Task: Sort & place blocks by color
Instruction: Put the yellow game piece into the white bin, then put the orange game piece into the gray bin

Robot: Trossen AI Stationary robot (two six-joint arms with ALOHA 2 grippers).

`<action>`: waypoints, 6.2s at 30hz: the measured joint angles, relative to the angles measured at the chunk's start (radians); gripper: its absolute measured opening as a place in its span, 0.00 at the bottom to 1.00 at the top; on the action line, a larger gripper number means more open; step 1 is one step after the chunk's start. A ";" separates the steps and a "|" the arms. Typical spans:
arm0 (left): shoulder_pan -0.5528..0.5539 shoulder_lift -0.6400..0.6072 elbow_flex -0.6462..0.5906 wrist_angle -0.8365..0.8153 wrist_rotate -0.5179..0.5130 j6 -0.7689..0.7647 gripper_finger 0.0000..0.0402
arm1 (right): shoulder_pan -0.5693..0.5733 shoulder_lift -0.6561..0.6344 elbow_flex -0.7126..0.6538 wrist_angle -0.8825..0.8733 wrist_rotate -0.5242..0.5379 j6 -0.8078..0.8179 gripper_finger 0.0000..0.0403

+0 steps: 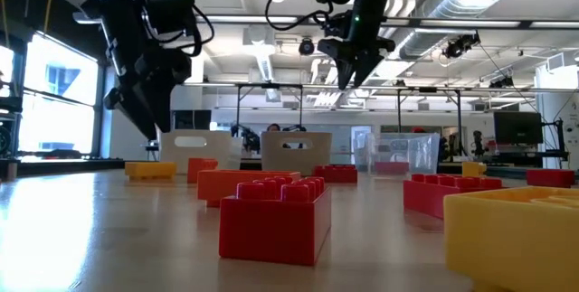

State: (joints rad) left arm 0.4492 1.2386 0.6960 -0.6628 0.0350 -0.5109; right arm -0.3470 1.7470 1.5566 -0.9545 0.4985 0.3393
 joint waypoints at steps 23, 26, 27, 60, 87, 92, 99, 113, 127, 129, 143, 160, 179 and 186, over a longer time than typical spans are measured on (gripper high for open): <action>0.000 0.222 0.000 0.008 -0.049 -0.029 0.54 | 0.000 0.000 -0.001 -0.003 -0.001 0.000 0.53; 0.000 0.250 0.000 0.009 -0.048 -0.029 0.54 | 0.000 0.000 -0.001 -0.003 -0.001 0.000 0.53; 0.000 0.258 0.000 0.009 -0.050 -0.029 0.54 | 0.000 0.000 -0.001 -0.003 -0.001 0.000 0.53; -0.002 0.049 -0.002 0.012 -0.065 0.157 0.28 | 0.156 0.000 -0.001 -0.152 -0.142 -0.027 0.53; 0.277 -0.098 -0.001 0.375 -0.127 0.292 0.29 | 0.285 0.000 -0.001 -0.009 -0.355 -0.139 0.53; 0.334 -0.033 -0.001 0.421 -0.133 0.332 0.29 | 0.306 0.000 -0.001 0.018 -0.351 -0.128 0.53; 0.372 0.060 -0.001 0.481 -0.131 0.374 0.29 | 0.339 0.000 -0.001 0.082 -0.350 -0.076 0.53; 0.383 0.130 -0.001 0.490 -0.128 0.359 0.44 | 0.460 0.000 -0.001 0.157 -0.350 -0.023 0.53; 0.377 0.099 0.000 0.488 0.083 0.350 0.49 | 0.556 0.000 -0.001 0.287 -0.355 -0.025 0.53; 0.370 0.073 0.000 0.472 0.135 0.332 0.49 | 0.566 0.000 -0.001 0.294 -0.355 -0.025 0.53; 0.214 -0.142 0.000 0.252 0.141 0.194 0.49 | 0.625 0.045 -0.001 0.403 -0.335 -0.063 0.56; 0.058 -0.176 0.000 0.083 -0.100 0.101 0.49 | 0.667 0.192 -0.001 0.457 -0.409 0.090 0.56; 0.058 -0.176 0.000 0.084 -0.103 0.067 0.49 | 0.703 0.360 -0.001 0.493 -0.413 0.132 0.56; 0.058 -0.176 0.000 0.084 -0.103 0.065 0.49 | 0.703 0.403 -0.001 0.517 -0.393 0.153 0.56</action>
State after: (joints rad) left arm 0.5076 1.0630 0.6956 -0.5787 -0.0681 -0.4454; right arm 0.3565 2.1504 1.5555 -0.4373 0.1060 0.4927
